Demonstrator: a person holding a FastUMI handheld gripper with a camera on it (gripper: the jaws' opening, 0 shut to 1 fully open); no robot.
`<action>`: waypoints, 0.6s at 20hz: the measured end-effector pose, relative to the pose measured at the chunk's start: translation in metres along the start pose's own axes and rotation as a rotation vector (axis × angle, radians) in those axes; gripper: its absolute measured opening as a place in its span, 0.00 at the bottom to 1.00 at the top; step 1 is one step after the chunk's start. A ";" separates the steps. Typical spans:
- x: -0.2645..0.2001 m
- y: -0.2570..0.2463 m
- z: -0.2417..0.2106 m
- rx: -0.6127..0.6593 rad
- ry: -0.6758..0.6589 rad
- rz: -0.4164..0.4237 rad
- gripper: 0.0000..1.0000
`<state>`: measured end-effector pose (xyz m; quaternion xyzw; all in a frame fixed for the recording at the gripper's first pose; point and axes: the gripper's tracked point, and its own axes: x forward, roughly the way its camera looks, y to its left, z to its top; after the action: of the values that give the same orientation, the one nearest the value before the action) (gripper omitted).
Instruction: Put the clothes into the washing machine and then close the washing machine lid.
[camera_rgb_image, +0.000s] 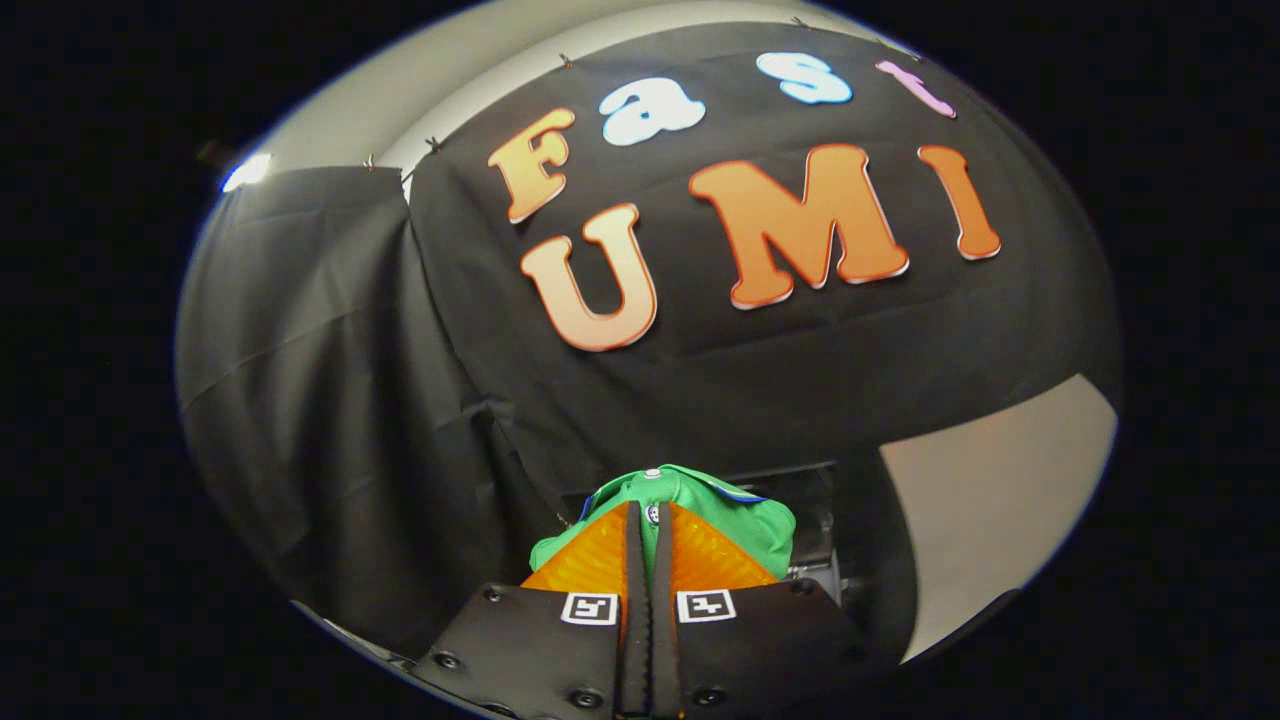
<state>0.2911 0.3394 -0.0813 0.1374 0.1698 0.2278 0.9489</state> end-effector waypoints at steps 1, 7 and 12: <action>0.016 -0.004 -0.020 0.010 0.038 -0.023 0.08; 0.098 -0.027 -0.137 0.077 0.231 -0.119 0.08; 0.146 -0.066 -0.225 0.140 0.362 -0.231 0.08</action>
<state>0.3525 0.3939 -0.3449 0.1396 0.3676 0.1259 0.9108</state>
